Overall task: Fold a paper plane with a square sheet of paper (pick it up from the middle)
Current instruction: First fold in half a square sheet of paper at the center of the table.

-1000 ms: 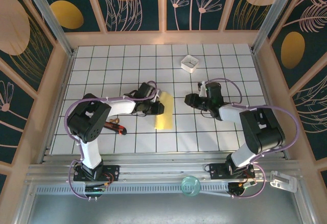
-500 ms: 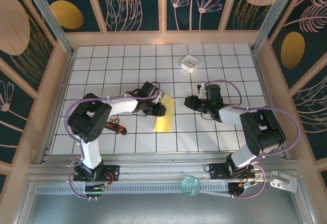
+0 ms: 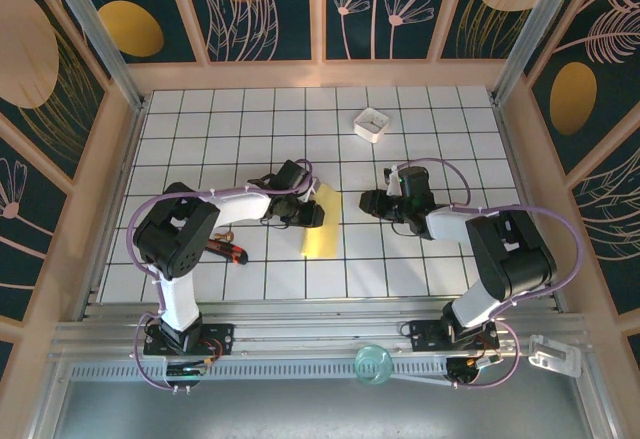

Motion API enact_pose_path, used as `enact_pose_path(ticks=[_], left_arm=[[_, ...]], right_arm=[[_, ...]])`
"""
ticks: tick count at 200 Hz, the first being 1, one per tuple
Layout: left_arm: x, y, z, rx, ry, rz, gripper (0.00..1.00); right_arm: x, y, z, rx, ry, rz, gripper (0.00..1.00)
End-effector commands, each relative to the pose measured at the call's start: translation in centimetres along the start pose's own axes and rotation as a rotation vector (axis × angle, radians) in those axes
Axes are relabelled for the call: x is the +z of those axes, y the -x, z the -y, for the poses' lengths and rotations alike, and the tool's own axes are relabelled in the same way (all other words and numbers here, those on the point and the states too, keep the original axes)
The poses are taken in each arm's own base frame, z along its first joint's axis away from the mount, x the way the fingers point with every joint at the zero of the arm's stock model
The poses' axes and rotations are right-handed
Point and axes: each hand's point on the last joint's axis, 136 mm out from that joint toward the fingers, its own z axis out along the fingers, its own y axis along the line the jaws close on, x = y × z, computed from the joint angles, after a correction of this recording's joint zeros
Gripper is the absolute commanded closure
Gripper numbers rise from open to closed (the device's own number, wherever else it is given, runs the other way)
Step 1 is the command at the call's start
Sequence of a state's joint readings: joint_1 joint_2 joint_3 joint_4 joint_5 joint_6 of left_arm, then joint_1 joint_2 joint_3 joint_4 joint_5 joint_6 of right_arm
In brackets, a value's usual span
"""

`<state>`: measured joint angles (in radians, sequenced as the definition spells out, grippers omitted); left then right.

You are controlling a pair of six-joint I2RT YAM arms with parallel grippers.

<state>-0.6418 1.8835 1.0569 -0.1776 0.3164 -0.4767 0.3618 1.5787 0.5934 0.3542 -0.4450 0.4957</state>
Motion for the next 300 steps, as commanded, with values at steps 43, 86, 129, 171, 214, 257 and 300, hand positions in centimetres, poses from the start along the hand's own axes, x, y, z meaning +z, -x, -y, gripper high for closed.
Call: enact_pose_path(ticks=[43,86,129,171,214,257,300], left_arm=[[-1.6,-7.4,-4.6,-0.057,0.127,-0.185,0.74],[-2.5,-10.2,-5.2,-0.081,0.113,-0.228,0.73],[-2.5,-7.4,-4.7,-0.105,0.094,-0.133,0.71],[-2.2,-6.9,-4.2,-0.172,0.057,-0.089,0.66],[-2.0,-6.3,-4.4,-0.224,0.06,-0.046,0.6],[-1.8,-6.1,-5.5,-0.279,0.104,-0.008,0.58],[-1.6,-5.9,-6.3,-0.347,0.108,0.039,0.63]], right_arm=[[-0.3,-0.2,-0.3,-0.015,-0.015,-0.009,0.7],[0.0,-1.2,-1.1,-0.027,-0.018,-0.038,0.7],[0.6,-1.8,-2.4,-0.042,0.007,-0.055,0.7],[0.9,-2.3,-3.1,-0.05,0.036,-0.072,0.7],[1.1,-3.0,-3.4,-0.057,0.058,-0.096,0.7],[1.4,-3.2,-3.6,-0.059,0.078,-0.113,0.7],[1.6,-3.6,-3.5,-0.062,0.084,-0.125,0.7]])
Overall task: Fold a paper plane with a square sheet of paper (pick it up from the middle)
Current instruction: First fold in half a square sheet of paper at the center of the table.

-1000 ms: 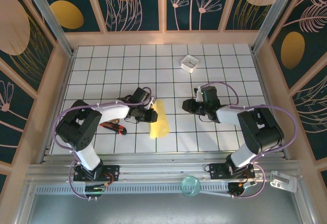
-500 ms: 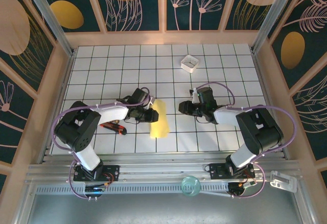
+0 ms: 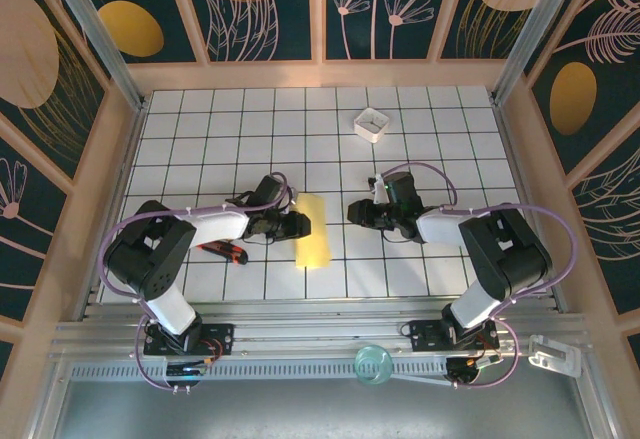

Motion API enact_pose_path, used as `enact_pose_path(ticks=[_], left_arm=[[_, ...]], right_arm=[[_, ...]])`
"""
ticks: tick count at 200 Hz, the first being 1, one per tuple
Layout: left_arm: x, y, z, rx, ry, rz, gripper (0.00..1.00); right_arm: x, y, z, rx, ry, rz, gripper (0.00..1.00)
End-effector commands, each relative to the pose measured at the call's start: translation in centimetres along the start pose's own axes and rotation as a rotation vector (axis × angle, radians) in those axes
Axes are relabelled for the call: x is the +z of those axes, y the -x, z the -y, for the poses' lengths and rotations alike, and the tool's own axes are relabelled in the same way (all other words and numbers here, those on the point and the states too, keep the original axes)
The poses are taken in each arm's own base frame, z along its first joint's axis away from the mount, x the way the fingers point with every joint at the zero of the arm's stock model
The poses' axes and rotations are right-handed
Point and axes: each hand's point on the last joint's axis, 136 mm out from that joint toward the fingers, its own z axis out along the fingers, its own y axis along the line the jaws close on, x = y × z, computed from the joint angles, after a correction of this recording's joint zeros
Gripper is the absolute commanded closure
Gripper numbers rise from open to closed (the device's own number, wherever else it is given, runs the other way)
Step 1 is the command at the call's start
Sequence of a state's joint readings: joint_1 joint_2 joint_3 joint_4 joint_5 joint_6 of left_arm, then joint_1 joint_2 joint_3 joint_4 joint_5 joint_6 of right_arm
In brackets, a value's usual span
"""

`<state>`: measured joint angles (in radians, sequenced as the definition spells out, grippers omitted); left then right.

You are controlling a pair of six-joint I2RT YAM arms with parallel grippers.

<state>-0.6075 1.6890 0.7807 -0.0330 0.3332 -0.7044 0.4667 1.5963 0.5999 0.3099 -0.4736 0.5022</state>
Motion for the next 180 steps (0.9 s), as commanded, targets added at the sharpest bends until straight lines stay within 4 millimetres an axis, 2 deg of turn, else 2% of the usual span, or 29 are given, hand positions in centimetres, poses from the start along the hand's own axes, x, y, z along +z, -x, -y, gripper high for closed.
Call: enact_pose_path(ticks=[1,80,122,148,180], left_arm=[[0.7,-1.2,-4.7,-0.11,0.15,0.003,0.63],[1.3,-1.1,-5.7,-0.212,0.149,0.062,0.64],[1.9,-0.8,-5.6,-0.207,0.15,0.052,0.74],[2.4,-0.4,-4.0,-0.112,0.111,-0.008,0.8],[3.0,0.0,-0.6,0.048,-0.007,-0.111,0.83]], right_arm=[[0.4,0.4,-1.1,-0.032,0.04,0.001,0.7],[0.7,0.0,-1.0,-0.024,0.06,-0.013,0.7],[0.8,-0.2,-0.8,-0.021,0.055,-0.018,0.7],[0.4,-0.2,-0.3,-0.017,0.035,-0.012,0.71],[-1.0,0.5,1.0,0.002,0.002,0.021,0.71]])
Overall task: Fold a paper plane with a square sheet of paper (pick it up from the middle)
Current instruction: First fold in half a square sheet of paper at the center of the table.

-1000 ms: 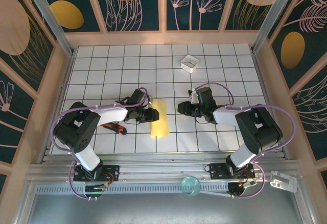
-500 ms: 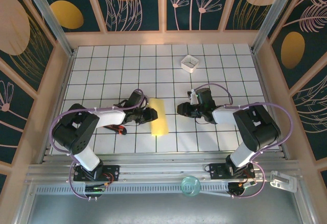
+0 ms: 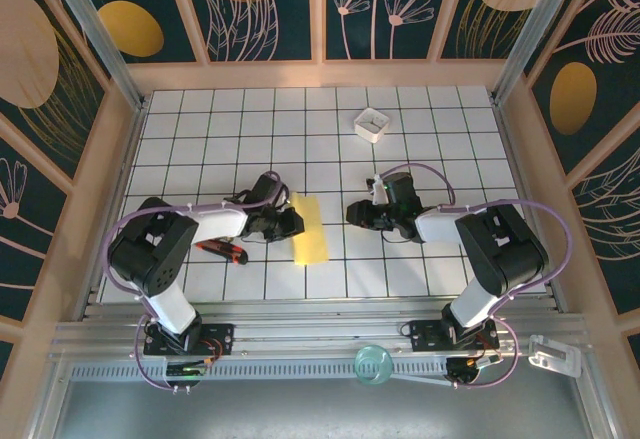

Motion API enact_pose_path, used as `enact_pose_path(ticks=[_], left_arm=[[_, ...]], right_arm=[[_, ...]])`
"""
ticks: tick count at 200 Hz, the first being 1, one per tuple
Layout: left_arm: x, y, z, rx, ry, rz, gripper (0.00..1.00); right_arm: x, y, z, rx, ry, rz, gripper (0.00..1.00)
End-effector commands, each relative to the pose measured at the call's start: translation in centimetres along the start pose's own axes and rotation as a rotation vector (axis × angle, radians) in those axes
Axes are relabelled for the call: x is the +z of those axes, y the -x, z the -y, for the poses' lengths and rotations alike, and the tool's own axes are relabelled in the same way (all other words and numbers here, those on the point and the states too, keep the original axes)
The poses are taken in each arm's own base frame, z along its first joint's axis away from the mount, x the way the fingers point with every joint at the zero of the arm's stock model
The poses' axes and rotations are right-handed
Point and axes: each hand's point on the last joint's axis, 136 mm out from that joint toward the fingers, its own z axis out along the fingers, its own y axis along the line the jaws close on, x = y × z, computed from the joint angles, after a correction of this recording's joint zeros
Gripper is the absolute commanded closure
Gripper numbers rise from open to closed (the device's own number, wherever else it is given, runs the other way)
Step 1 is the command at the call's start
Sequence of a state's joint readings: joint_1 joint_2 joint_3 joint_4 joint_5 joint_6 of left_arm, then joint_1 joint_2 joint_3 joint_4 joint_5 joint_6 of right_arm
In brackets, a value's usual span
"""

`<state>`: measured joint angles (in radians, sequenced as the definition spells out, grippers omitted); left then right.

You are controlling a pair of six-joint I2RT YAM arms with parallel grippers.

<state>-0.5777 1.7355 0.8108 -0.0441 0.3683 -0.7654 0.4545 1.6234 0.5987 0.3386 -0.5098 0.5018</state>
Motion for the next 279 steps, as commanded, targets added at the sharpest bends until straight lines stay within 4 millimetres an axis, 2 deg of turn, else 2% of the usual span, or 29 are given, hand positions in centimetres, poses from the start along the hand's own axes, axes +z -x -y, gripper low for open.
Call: enact_pose_path(ticks=[1,25,37,41,58,69,90,129,165,279], left_arm=[[2.4,-0.5,0.1,0.148,-0.005,-0.09,0.83],[2.5,-0.9,2.9,0.239,-0.107,-0.158,0.84],[2.4,-1.9,3.6,0.267,-0.16,-0.211,0.84],[2.2,-1.4,4.8,0.289,-0.186,-0.204,0.84],[2.0,-1.9,5.2,0.332,-0.207,-0.236,0.83],[2.1,-2.1,4.6,0.352,-0.18,-0.258,0.83],[2.8,-1.2,3.3,0.324,-0.089,-0.239,0.81],[3.7,-0.7,2.6,0.226,-0.072,-0.201,0.76],[3.4,0.1,2.4,0.207,-0.053,-0.18,0.75],[1.7,3.7,-1.9,0.251,0.148,-0.201,0.78]], right_arm=[[-1.4,0.6,0.9,-0.003,-0.024,0.034,0.71],[-2.9,1.3,2.0,0.012,-0.056,0.069,0.71],[-3.6,1.5,2.3,0.02,-0.067,0.083,0.71],[-3.7,1.6,2.3,0.021,-0.068,0.086,0.71],[-4.1,1.3,2.3,0.025,-0.066,0.09,0.71],[-4.1,1.1,2.2,0.029,-0.058,0.087,0.71],[-3.9,0.9,2.0,0.031,-0.048,0.082,0.71],[-3.5,0.7,2.0,0.029,-0.044,0.07,0.71],[-3.3,0.8,2.0,0.024,-0.046,0.066,0.71],[-2.8,0.9,2.4,0.033,-0.058,0.058,0.71]])
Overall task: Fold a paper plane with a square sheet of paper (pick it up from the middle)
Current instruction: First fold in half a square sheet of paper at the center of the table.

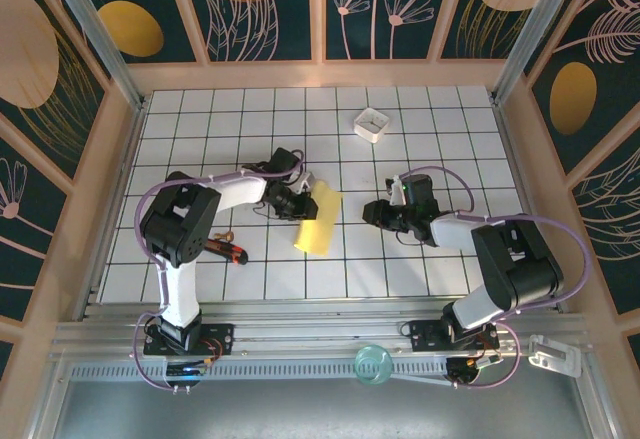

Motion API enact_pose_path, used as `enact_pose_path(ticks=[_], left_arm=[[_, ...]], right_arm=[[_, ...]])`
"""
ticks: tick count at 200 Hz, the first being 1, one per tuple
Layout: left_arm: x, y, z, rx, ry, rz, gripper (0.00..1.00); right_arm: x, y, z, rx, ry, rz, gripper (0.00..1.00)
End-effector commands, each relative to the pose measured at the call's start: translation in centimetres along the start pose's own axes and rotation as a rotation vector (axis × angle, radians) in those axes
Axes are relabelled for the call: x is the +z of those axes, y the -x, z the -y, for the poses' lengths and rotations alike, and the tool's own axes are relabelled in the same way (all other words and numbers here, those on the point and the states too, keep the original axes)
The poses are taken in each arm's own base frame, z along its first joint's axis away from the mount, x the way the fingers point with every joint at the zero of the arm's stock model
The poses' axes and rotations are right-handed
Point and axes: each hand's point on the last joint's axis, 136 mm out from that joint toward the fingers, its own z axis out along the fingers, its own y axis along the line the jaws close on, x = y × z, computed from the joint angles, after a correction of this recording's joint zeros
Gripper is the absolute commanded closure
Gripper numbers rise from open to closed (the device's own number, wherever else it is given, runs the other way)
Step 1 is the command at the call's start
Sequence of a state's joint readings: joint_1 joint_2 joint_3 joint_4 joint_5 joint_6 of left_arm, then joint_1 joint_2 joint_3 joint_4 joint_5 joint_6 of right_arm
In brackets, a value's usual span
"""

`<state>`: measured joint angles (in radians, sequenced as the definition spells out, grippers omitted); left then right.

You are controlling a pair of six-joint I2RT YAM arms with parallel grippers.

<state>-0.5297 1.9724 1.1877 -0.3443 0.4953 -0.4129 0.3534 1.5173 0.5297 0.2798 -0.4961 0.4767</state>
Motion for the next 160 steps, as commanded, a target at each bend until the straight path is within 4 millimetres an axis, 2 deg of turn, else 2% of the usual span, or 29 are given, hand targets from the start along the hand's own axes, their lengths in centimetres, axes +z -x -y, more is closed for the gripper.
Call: enact_pose_path(ticks=[1,43,83,160], left_arm=[[-0.2,-0.9,-4.2,-0.008,0.162,-0.058,0.78],[0.1,-1.8,-4.2,-0.007,0.141,-0.098,0.77],[0.7,-1.1,-4.3,-0.055,0.13,-0.057,0.74],[0.9,-1.6,-5.2,-0.097,0.155,-0.034,0.75]], right_arm=[[0.3,0.3,-0.4,-0.014,0.005,-0.002,0.71],[0.5,0.3,-0.4,-0.012,0.0,-0.007,0.71],[0.9,0.4,-0.7,-0.016,0.004,-0.015,0.71],[1.3,0.3,-0.4,-0.01,-0.003,-0.026,0.71]])
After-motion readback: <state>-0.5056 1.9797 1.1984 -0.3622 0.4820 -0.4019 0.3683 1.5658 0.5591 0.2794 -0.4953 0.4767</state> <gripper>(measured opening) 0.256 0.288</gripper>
